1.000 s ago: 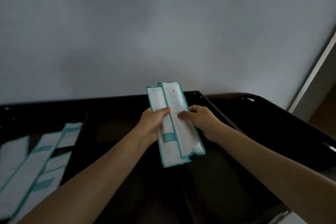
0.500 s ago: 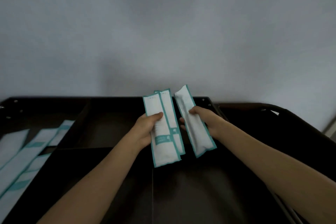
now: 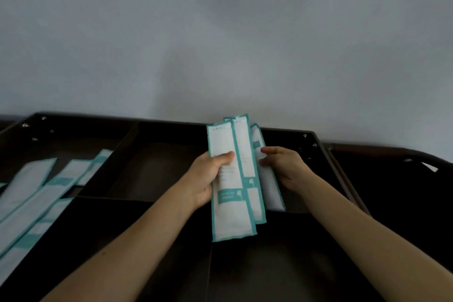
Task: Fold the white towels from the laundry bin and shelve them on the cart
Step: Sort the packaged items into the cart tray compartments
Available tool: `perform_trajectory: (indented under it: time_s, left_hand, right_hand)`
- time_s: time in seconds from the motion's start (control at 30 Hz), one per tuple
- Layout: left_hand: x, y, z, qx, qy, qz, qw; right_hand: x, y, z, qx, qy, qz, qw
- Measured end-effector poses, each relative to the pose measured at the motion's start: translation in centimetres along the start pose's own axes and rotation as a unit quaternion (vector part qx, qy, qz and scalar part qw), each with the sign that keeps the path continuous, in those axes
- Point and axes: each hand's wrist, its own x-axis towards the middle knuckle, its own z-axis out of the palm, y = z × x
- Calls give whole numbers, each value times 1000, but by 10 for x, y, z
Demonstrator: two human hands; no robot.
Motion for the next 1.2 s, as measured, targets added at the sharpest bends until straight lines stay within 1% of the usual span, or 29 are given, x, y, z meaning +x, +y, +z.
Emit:
perform_trajectory:
  time_s: [0.07,0.17,0.3,0.37,0.43,0.53,0.63,0.7,0.8,0.87,0.9,0.93,0.97,1.0,1.03,1.07,1.1,1.13,1.17,1.2]
  left_hand:
    - [5,0,-1,-3,15,9,1000]
    - [14,-2,-5,-17,34,12,999]
    - [22,-6,-8,-16,11,10,1000]
    - [25,-7,-7,-15,3,7,1000]
    - [27,-5,-6,-19,1,-3,1000]
    - [29,-5,-6,-26,5,-7,1000]
    - [26,-4,-5,-21,2,4,1000]
    - [25,-3,-2,-16,5,14,1000]
    - [22,0,1,-1,31,30,999]
    - [21,2,1,5,40,28,999]
    - [22,2,0,5,43,26,999]
    - [22,2,-1,4,42,25,999]
    - [23,3,-1,1,35,21,999]
    - [24,2,-1,-5,23,15,1000]
    - [24,2,-1,-16,9,4,1000]
    - [23,2,-1,-27,-4,-7,1000]
    - [21,2,-1,-34,-22,-17,999]
    - [21,1,-2,-31,-39,-19,999]
    - [20,1,-4,-16,-51,-13,998]
    - [18,1,-4,4,-59,-2,998]
  right_hand:
    - [1,2,0,-21,0,-4,1000]
    - [3,3,-1,15,-11,20,1000]
    - [8,4,-3,97,-38,58,993]
    - [12,6,-6,101,-66,77,990]
    - [13,3,-7,89,-84,71,990]
    - [11,1,-6,45,-78,15,996]
    - [10,1,-6,-43,-44,-59,996]
    - [15,0,-11,-126,7,-106,986]
    - [16,-15,-22,-226,74,-185,953]
    - [14,-30,-26,-292,77,-267,915]
    - [12,-40,-27,-342,59,-310,885]
    - [9,-49,-26,-399,31,-353,846]
    - [7,-56,-26,-461,-1,-398,793]
    - [5,-60,-25,-524,-26,-457,719]
    - [4,-61,-24,-582,-48,-527,617]
    - [6,-59,-22,-621,-63,-593,508]
    - [8,-53,-20,-637,-78,-640,423]
    - [9,-46,-16,-640,-88,-661,381]
    - [10,-38,-12,-634,-97,-666,382]
    - [10,-30,-7,-615,-107,-664,411]
